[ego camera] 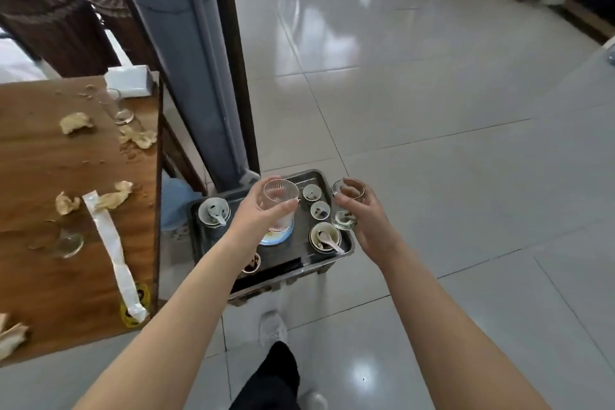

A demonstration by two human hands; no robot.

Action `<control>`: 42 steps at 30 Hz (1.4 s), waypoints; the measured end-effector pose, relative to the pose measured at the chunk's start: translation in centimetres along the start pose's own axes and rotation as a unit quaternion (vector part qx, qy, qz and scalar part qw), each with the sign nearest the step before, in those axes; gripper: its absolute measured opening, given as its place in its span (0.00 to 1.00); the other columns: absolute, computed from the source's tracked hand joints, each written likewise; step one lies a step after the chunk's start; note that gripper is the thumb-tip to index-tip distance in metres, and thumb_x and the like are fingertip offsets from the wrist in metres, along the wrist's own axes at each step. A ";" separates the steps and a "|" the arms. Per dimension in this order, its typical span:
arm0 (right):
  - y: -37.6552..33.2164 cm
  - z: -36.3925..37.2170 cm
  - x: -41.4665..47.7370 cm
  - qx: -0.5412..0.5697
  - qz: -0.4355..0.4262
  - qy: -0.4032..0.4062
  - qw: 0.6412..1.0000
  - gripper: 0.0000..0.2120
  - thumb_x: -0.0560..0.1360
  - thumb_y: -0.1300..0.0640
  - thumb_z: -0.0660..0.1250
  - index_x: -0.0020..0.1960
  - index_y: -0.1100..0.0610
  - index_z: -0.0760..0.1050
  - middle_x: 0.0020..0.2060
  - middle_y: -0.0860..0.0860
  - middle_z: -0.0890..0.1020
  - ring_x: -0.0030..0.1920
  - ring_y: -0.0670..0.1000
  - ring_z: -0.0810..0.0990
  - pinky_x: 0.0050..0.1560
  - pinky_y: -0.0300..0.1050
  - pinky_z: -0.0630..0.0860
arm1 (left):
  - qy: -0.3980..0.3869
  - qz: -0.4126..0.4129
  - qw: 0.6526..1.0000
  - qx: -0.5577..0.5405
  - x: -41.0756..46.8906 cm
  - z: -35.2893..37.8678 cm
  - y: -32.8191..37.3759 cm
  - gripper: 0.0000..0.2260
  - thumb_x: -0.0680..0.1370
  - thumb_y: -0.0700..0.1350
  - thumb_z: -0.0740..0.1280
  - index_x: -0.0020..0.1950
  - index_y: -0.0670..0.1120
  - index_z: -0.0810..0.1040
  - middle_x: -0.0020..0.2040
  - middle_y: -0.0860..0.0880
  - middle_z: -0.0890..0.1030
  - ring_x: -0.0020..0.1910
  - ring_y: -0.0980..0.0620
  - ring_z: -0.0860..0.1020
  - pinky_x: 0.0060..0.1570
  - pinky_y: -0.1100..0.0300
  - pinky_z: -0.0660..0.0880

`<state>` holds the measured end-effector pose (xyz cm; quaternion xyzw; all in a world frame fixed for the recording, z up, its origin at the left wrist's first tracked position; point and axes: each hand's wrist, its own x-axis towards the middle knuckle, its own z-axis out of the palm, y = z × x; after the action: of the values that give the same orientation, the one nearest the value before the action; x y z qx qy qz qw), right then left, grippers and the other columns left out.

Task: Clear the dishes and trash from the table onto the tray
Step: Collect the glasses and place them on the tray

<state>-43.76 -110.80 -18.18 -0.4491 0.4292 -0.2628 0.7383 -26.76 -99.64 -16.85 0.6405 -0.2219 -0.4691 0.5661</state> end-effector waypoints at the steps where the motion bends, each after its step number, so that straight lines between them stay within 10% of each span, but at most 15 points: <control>1: -0.1 0.9 1.6 -0.009 0.007 -0.007 1.000 0.24 0.60 0.53 0.78 0.54 0.47 0.76 0.53 0.50 0.78 0.57 0.55 0.77 0.61 0.55 0.72 | 0.009 -0.003 1.000 0.000 1.2 -0.7 -0.1 0.19 0.71 0.44 0.74 0.59 0.56 0.74 0.56 0.51 0.81 0.55 0.49 0.79 0.58 0.47 0.76; 13: 4.5 2.8 9.9 -0.103 0.101 -0.057 0.988 0.32 0.56 0.47 0.79 0.59 0.47 0.75 0.58 0.51 0.78 0.60 0.54 0.78 0.62 0.54 0.74 | 0.079 -0.097 0.992 0.010 7.2 -2.6 -6.0 0.22 0.72 0.44 0.75 0.60 0.58 0.70 0.60 0.53 0.76 0.64 0.50 0.74 0.64 0.48 0.71; 20: 8.6 1.0 13.4 -0.165 0.162 -0.118 0.966 0.20 0.69 0.59 0.75 0.56 0.46 0.74 0.56 0.44 0.79 0.55 0.44 0.79 0.48 0.36 0.74 | 0.144 -0.141 0.978 0.050 9.0 -1.4 -10.1 0.24 0.70 0.48 0.76 0.60 0.59 0.69 0.64 0.55 0.73 0.65 0.54 0.69 0.68 0.50 0.67; 29: 17.4 -1.4 17.1 -0.243 0.184 -0.112 0.946 0.26 0.65 0.62 0.78 0.57 0.48 0.72 0.54 0.49 0.81 0.56 0.48 0.79 0.60 0.54 0.76 | 0.165 -0.198 0.963 0.079 11.4 -0.7 -18.0 0.25 0.72 0.42 0.74 0.65 0.54 0.68 0.63 0.53 0.70 0.60 0.55 0.67 0.57 0.60 0.66; 35: 23.7 -2.0 18.9 -0.317 0.178 -0.080 0.928 0.31 0.59 0.54 0.81 0.57 0.43 0.72 0.58 0.52 0.75 0.58 0.50 0.76 0.60 0.54 0.75 | 0.191 -0.233 0.948 0.098 13.7 -1.1 -24.0 0.27 0.68 0.47 0.77 0.53 0.73 0.68 0.64 0.50 0.71 0.62 0.49 0.73 0.64 0.47 0.71; 42: 27.6 -3.0 20.6 -0.355 0.186 -0.075 0.913 0.32 0.60 0.56 0.81 0.60 0.45 0.72 0.58 0.50 0.77 0.59 0.47 0.76 0.61 0.52 0.75 | 0.193 -0.245 0.942 0.126 14.5 -1.4 -28.0 0.29 0.70 0.41 0.76 0.68 0.54 0.70 0.63 0.53 0.73 0.58 0.51 0.74 0.59 0.56 0.73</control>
<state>-36.10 -115.39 -51.53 -0.6119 0.5133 0.0836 0.5960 -25.75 -103.47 -48.13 0.8193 -0.0019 -0.4288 0.3805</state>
